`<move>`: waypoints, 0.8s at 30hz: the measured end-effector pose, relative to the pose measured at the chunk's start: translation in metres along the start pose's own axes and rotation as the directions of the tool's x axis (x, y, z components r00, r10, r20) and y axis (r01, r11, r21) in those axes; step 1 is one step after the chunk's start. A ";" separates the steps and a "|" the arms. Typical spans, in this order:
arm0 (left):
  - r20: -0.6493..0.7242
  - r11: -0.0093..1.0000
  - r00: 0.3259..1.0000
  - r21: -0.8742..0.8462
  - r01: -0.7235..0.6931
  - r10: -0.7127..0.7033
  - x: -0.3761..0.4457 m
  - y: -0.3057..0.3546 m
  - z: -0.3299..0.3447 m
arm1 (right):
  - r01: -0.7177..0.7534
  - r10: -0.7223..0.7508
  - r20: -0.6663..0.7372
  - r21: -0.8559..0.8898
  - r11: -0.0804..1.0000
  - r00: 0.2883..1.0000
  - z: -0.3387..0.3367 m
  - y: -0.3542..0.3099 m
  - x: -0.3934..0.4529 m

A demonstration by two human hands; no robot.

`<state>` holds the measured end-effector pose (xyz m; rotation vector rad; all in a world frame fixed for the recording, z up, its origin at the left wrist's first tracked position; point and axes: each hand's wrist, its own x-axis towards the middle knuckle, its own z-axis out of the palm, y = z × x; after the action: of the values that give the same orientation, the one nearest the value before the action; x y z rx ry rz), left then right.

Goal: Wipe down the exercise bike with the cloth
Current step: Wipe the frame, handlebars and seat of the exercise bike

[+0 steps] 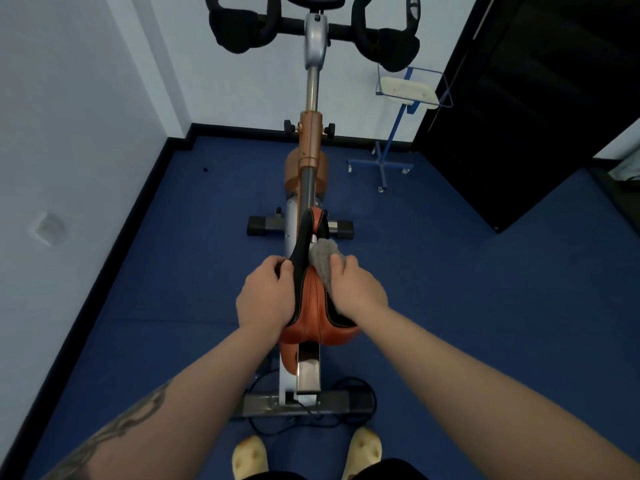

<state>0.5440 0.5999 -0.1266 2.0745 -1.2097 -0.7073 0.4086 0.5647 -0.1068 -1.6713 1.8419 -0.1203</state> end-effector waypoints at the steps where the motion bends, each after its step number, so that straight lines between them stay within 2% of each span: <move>1: -0.001 1.000 1.000 -0.008 -0.001 0.001 0.000 0.001 0.000 | 0.027 -0.029 -0.057 -0.038 0.999 0.998 0.005 0.002 -0.005; 3: -0.007 1.000 1.000 -0.005 -0.006 0.006 0.001 0.003 0.000 | 0.092 -0.110 -0.184 -0.102 0.990 0.977 0.013 0.008 -0.020; 4: -0.011 1.000 1.000 0.002 -0.008 0.008 0.002 0.004 0.000 | 0.122 -0.142 -0.201 -0.107 0.987 0.969 0.013 0.009 -0.023; 9: -0.006 1.000 1.000 0.012 0.002 -0.002 0.001 0.000 0.000 | 0.034 -0.034 0.004 -0.084 0.996 0.999 0.002 -0.001 0.005; 11: -0.004 1.000 1.000 0.000 0.002 -0.002 0.000 0.001 0.000 | 0.067 -0.075 -0.048 -0.155 0.986 0.996 0.007 0.002 -0.001; 13: -0.002 1.000 1.000 0.006 -0.004 0.004 0.000 0.002 -0.001 | 0.097 -0.116 -0.165 -0.123 0.988 0.979 0.014 0.008 -0.016; 14: -0.004 1.000 1.000 0.010 -0.006 0.006 0.001 0.002 -0.001 | 0.123 -0.140 -0.179 -0.104 0.987 0.974 0.014 0.010 -0.018; 18: -0.003 1.000 1.000 0.017 -0.004 0.004 0.001 0.003 -0.001 | 0.022 -0.022 -0.018 0.006 1.000 1.000 0.000 0.002 0.003; 20: 0.001 1.000 1.000 0.007 0.006 -0.006 0.000 0.003 -0.001 | 0.000 0.001 -0.055 0.015 1.000 0.999 0.003 0.001 0.001; 22: 0.003 1.000 1.000 0.004 0.008 -0.008 -0.001 0.003 -0.001 | 0.057 -0.064 -0.150 -0.052 0.997 0.987 0.012 0.007 -0.010; 24: 0.001 1.000 1.000 0.009 0.007 -0.007 0.001 0.003 -0.002 | 0.108 -0.116 -0.141 -0.068 0.992 0.983 0.009 0.007 -0.013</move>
<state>0.5442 0.5989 -0.1235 2.0864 -1.2086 -0.7074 0.4070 0.5812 -0.1124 -1.8517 1.8725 -0.2412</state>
